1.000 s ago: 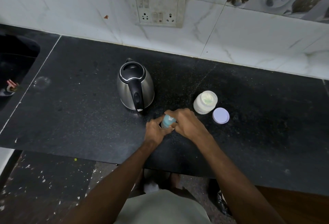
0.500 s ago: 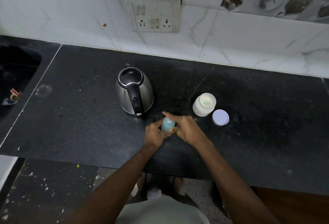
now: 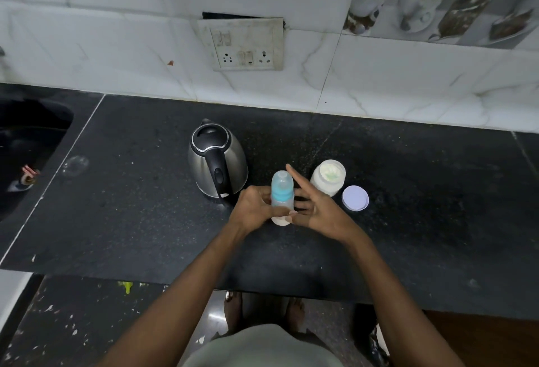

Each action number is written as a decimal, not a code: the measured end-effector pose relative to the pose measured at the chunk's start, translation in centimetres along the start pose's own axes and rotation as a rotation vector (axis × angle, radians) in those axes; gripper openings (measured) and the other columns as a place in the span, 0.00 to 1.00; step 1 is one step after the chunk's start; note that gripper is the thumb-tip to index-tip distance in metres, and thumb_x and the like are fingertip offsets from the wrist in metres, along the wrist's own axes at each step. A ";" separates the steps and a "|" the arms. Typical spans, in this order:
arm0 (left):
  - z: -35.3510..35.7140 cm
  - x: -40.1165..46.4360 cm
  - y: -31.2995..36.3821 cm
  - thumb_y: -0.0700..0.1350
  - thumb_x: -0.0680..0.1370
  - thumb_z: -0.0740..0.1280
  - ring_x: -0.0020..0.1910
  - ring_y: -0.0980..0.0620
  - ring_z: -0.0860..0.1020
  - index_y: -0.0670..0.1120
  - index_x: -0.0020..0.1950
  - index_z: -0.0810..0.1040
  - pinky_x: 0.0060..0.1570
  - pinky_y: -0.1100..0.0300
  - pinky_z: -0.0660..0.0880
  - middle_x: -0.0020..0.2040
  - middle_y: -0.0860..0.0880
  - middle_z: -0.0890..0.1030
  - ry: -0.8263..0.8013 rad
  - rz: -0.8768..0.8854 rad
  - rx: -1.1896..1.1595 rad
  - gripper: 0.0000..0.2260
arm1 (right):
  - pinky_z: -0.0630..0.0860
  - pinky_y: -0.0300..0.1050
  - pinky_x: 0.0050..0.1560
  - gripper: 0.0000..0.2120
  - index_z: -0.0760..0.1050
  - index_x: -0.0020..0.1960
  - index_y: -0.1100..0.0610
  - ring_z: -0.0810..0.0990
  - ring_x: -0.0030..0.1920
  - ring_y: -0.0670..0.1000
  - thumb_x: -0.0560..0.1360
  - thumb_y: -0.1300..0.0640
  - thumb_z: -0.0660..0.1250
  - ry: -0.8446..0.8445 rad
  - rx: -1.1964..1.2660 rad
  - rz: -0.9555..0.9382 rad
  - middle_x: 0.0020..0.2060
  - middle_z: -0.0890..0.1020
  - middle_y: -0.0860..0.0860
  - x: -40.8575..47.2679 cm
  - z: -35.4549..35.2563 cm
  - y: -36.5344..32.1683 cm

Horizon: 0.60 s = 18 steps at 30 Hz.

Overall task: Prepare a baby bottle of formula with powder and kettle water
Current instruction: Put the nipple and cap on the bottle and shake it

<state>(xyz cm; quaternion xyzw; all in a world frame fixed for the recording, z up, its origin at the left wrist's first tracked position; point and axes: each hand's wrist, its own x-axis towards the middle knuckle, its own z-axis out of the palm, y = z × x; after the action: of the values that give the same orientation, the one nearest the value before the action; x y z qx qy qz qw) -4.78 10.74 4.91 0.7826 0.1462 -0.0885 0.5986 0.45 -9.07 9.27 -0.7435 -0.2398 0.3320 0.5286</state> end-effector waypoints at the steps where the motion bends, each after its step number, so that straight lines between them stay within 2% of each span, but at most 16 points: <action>1: -0.5 0.0 1.0 0.44 0.67 0.84 0.50 0.53 0.88 0.46 0.58 0.87 0.58 0.49 0.83 0.48 0.52 0.89 -0.021 0.014 -0.016 0.20 | 0.78 0.55 0.68 0.49 0.53 0.81 0.33 0.82 0.65 0.50 0.76 0.65 0.76 0.004 0.002 -0.016 0.72 0.75 0.51 0.0 -0.3 -0.8; 4: -2.0 0.2 3.4 0.50 0.66 0.83 0.54 0.50 0.88 0.47 0.59 0.88 0.61 0.46 0.82 0.52 0.50 0.89 -0.087 0.073 -0.048 0.22 | 0.80 0.55 0.66 0.51 0.53 0.80 0.30 0.84 0.62 0.50 0.74 0.60 0.79 0.039 -0.020 -0.050 0.70 0.76 0.52 0.1 -1.1 -3.4; 6: -2.8 0.1 5.2 0.47 0.69 0.83 0.55 0.47 0.87 0.45 0.60 0.87 0.61 0.47 0.82 0.53 0.47 0.89 -0.128 0.100 -0.087 0.20 | 0.81 0.54 0.64 0.54 0.50 0.80 0.29 0.85 0.60 0.50 0.71 0.57 0.82 0.052 -0.054 -0.076 0.68 0.78 0.52 0.3 -1.6 -5.0; 8: -3.4 0.0 7.1 0.44 0.74 0.79 0.54 0.45 0.87 0.41 0.60 0.86 0.58 0.49 0.83 0.53 0.44 0.89 -0.161 0.107 -0.148 0.16 | 0.83 0.49 0.60 0.56 0.47 0.81 0.30 0.86 0.57 0.49 0.70 0.55 0.82 0.076 -0.108 -0.112 0.66 0.80 0.51 0.5 -2.1 -6.4; 10: -3.9 -0.2 8.8 0.46 0.77 0.76 0.53 0.45 0.88 0.40 0.60 0.86 0.53 0.53 0.84 0.52 0.43 0.89 -0.163 0.105 -0.171 0.15 | 0.85 0.48 0.55 0.56 0.46 0.80 0.29 0.87 0.54 0.49 0.71 0.54 0.82 0.114 -0.102 -0.126 0.66 0.80 0.49 0.7 -2.7 -7.7; 12: -4.2 -0.4 10.1 0.47 0.79 0.74 0.54 0.44 0.87 0.39 0.61 0.86 0.51 0.55 0.84 0.53 0.43 0.89 -0.151 0.110 -0.188 0.15 | 0.85 0.51 0.53 0.54 0.49 0.80 0.30 0.88 0.51 0.52 0.70 0.54 0.82 0.141 -0.093 -0.144 0.65 0.81 0.50 0.8 -3.3 -8.8; 15: -4.5 -0.6 11.3 0.49 0.82 0.70 0.55 0.45 0.87 0.40 0.62 0.85 0.56 0.54 0.84 0.54 0.44 0.89 -0.133 0.134 -0.218 0.15 | 0.85 0.54 0.55 0.52 0.55 0.80 0.33 0.88 0.50 0.52 0.69 0.56 0.83 0.173 -0.137 -0.208 0.62 0.84 0.51 1.2 -3.9 -10.2; 18: -4.5 -0.9 12.2 0.54 0.85 0.64 0.52 0.49 0.86 0.42 0.62 0.84 0.54 0.55 0.82 0.53 0.44 0.88 -0.022 0.144 -0.325 0.18 | 0.85 0.53 0.53 0.51 0.57 0.79 0.35 0.87 0.52 0.50 0.69 0.59 0.83 0.219 -0.125 -0.245 0.61 0.84 0.50 1.5 -4.7 -11.8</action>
<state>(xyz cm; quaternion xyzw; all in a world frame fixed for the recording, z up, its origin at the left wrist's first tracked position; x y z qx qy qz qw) -1.71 12.02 17.47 0.6830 0.0956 -0.0290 0.7235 4.86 -7.13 21.07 -0.7718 -0.2897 0.1666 0.5409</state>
